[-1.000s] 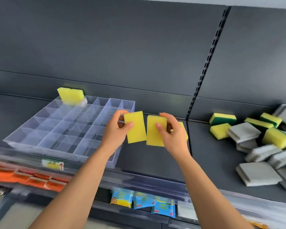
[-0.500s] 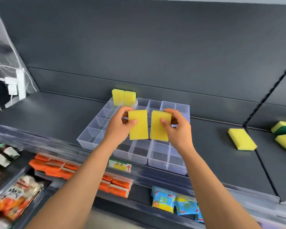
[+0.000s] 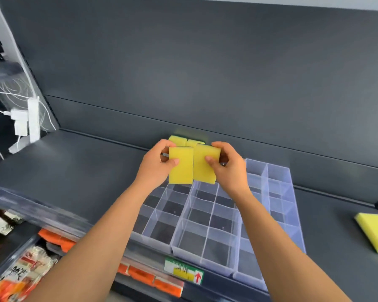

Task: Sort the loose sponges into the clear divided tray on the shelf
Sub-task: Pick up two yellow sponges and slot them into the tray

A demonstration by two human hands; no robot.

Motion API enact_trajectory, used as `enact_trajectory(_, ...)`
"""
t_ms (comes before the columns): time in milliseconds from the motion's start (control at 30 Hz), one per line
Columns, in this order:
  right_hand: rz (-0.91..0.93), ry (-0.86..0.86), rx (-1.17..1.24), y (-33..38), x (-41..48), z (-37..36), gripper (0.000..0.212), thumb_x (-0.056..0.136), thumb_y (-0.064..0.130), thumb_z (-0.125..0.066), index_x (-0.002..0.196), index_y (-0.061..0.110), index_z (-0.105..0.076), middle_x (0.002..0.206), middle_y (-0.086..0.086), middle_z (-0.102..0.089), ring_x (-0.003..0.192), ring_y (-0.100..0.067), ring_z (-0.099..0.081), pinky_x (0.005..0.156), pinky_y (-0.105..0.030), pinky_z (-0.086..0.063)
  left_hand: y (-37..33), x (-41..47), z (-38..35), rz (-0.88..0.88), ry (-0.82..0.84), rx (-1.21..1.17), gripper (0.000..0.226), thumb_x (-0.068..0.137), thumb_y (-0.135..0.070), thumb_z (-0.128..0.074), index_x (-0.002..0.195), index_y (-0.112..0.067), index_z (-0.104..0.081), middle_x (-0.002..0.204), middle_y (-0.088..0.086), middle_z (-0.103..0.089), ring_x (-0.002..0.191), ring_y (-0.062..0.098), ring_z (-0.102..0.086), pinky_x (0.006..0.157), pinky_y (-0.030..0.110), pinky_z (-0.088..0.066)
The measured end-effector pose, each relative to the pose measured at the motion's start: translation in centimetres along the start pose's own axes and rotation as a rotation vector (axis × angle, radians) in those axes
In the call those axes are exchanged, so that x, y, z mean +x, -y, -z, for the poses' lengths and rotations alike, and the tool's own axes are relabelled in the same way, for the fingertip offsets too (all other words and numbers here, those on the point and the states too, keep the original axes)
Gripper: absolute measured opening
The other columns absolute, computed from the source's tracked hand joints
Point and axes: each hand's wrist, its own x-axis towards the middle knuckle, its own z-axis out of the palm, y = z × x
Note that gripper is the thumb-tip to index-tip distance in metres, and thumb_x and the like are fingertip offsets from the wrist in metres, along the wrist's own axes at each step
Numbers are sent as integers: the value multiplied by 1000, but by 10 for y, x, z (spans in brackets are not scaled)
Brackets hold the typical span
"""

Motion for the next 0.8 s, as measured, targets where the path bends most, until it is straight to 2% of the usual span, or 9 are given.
enact_trajectory(233, -65, 18, -48, -6, 45, -28, 32, 81, 19, -72, 110, 26, -60, 89, 0, -63, 82, -21, -59, 77, -34, -52, 18, 53, 13, -49, 46, 29, 30, 83, -4, -64, 98, -28, -55, 93, -15, -60, 82, 12, -61, 73, 27, -51)
enact_trajectory(467, -153, 7, -178, -13, 69, -48, 33, 85, 20, -67, 116, 23, -54, 95, -2, -62, 85, -24, -59, 79, -42, -53, 34, 99, 20, -60, 125, 58, 27, 86, -8, -64, 103, -26, -53, 97, -12, -57, 91, 14, -59, 76, 28, -50)
enact_trajectory(633, -203, 15, -258, -17, 77, -61, 32, 88, 20, -64, 117, 24, -51, 91, 2, -58, 81, -20, -58, 75, -37, -53, 45, 118, 21, -71, 195, 86, 27, 86, -8, -63, 104, -26, -53, 102, -7, -58, 90, 15, -59, 76, 30, -50)
enact_trajectory(800, -233, -36, -278, -21, 81, -66, 32, 88, 17, -63, 115, 24, -50, 84, -4, -58, 80, -25, -59, 73, -41, -53, 54, 126, 19, -75, 223, 99, 26, 86, -8, -62, 104, -25, -52, 102, -7, -56, 88, 13, -57, 63, 19, -43)
